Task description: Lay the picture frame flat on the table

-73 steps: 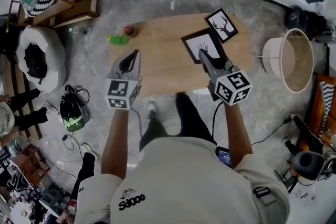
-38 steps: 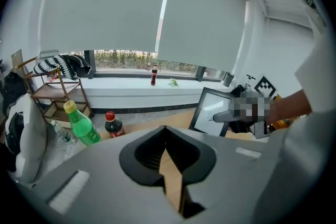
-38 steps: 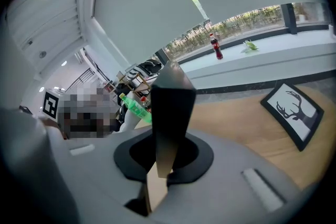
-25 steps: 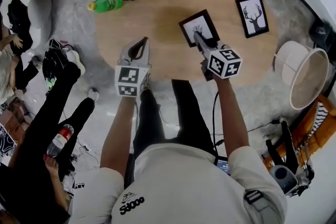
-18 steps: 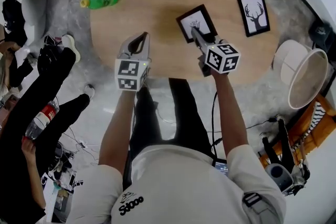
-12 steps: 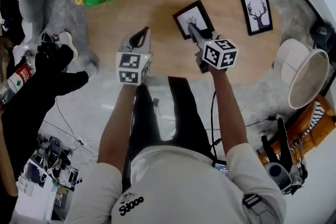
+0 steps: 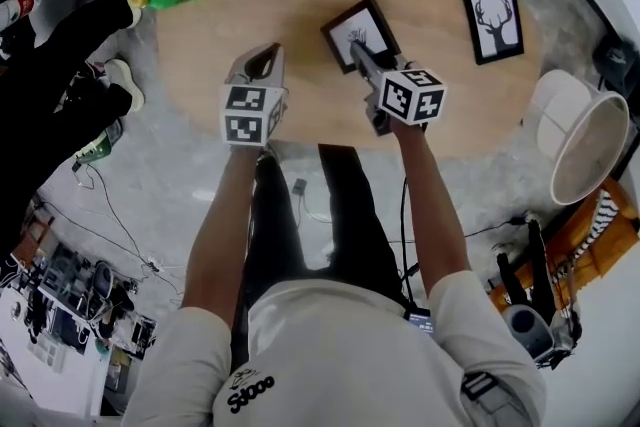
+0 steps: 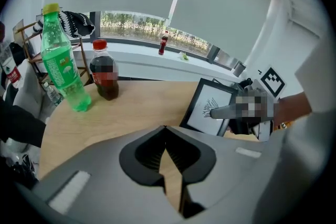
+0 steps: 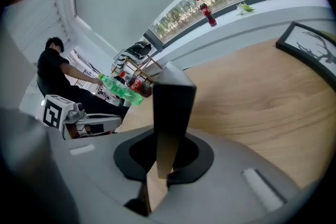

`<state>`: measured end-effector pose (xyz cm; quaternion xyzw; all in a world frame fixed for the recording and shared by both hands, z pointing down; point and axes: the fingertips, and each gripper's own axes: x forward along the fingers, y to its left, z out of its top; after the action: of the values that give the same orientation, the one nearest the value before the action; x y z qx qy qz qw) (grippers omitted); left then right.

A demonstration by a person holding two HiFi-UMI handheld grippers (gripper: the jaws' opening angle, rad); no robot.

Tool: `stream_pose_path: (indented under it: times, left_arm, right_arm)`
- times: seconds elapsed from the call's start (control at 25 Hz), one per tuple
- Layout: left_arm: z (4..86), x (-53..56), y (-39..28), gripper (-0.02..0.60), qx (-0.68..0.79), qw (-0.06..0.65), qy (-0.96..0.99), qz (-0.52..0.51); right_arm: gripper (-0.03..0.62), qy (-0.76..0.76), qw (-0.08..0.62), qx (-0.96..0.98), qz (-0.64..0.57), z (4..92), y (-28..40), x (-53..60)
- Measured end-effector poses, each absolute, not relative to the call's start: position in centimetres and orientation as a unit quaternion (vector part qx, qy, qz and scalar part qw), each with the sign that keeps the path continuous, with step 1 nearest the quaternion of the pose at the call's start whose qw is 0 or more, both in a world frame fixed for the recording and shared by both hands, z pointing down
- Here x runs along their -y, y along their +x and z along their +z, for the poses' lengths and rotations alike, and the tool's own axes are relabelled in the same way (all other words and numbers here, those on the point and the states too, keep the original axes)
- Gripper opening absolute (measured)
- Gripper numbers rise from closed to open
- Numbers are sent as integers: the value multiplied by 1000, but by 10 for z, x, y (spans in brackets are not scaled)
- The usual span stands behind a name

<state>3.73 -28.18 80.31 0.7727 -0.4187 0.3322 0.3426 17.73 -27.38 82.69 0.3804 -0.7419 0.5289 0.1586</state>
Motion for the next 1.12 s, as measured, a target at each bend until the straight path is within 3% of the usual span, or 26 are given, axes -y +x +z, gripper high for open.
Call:
stream_pose_path:
  times: [0.72,1.12]
  left_arm:
    - [826,264,63,11,374,341,790,346]
    - [830,262,69,11,364,338,793,353]
  right_arm:
    - [43,390,114,700,587,848,188,274]
    - [104,398,104,671,617,860,195,269]
